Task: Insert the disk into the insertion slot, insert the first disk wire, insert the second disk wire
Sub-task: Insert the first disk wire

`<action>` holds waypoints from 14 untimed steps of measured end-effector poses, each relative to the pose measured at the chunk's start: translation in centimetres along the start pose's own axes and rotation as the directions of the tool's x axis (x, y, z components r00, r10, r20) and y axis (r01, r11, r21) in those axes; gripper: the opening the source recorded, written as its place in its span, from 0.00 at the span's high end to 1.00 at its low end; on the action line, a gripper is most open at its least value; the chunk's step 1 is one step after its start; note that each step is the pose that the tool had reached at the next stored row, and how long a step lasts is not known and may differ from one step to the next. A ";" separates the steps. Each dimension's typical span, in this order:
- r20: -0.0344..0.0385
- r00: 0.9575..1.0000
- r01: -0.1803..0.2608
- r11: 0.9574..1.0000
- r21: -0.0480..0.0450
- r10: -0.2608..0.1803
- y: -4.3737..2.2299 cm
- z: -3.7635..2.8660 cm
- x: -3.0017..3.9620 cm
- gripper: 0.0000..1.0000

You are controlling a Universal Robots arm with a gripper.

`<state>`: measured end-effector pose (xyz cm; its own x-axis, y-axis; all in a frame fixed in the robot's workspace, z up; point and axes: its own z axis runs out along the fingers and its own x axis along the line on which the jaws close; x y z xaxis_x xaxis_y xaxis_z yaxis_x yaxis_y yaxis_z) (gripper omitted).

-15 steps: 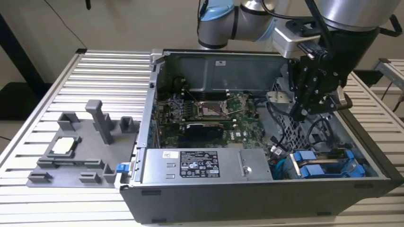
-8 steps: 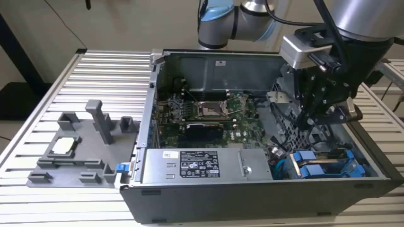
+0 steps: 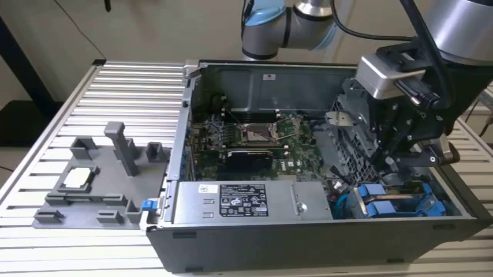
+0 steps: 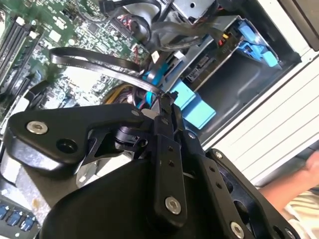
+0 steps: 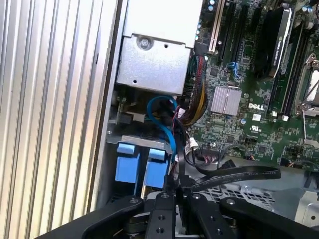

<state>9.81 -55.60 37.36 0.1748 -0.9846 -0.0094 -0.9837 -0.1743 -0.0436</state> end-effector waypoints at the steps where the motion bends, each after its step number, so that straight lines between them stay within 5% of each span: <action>1: 0.001 1.000 0.000 1.000 -0.002 0.000 -0.09 0.04 0.27 0.85; 9: 0.012 1.000 -0.001 0.999 -0.043 0.001 -1.35 0.34 1.92 0.85; 14: 0.036 0.999 -0.001 0.998 -0.064 0.003 -2.48 0.49 2.25 0.85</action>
<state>12.66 -57.38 36.96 0.1734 -0.9838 -0.0453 -0.9845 -0.1745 0.0202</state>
